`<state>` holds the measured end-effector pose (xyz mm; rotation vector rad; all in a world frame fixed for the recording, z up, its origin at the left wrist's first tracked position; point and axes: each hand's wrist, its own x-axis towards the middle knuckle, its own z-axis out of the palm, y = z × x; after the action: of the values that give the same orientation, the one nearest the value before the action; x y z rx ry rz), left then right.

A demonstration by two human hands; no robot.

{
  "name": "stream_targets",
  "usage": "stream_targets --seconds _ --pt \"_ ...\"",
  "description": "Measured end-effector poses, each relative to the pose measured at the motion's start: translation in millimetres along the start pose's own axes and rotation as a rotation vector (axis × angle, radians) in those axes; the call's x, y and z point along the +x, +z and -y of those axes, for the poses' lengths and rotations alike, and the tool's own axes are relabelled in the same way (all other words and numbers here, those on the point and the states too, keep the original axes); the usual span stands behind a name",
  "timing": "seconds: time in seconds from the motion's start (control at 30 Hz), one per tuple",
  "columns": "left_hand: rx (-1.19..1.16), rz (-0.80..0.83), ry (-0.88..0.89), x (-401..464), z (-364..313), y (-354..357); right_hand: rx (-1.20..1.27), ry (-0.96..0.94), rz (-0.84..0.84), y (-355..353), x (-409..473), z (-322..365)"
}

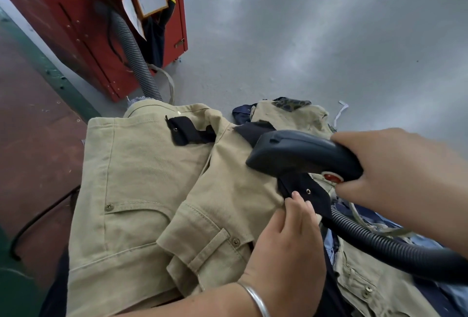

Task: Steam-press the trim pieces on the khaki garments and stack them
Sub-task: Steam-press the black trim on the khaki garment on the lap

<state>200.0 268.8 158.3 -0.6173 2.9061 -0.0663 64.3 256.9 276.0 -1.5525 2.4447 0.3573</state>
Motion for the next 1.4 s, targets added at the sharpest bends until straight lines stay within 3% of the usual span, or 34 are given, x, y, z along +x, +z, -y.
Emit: stream_targets --seconds 0.27,0.37,0.6,0.73,0.87,1.07,1.27,1.4 --pt "0.039 0.003 0.053 0 -1 4 0.009 -0.076 -0.074 2 63 36" --pt "0.015 0.0 0.054 -2 -2 3 0.056 -0.022 -0.066 1 101 47" --pt "0.086 -0.01 0.061 -5 4 0 0.4 -0.032 -0.151 -26 71 2" --pt "0.06 -0.04 0.054 -2 3 1 0.175 -0.012 -0.106 -13 6 -17" --pt "0.058 0.003 0.055 0 -2 0 0.107 0.068 0.009 12 -8 -19" --pt "0.126 0.036 0.058 -1 -2 -1 0.0 0.016 -0.12 6 31 19" --pt "0.128 0.022 0.048 -3 -2 0 0.098 0.002 -0.108 -7 108 51" --pt "0.095 0.023 0.039 -5 1 0 0.351 -0.048 -0.199 -25 93 24"
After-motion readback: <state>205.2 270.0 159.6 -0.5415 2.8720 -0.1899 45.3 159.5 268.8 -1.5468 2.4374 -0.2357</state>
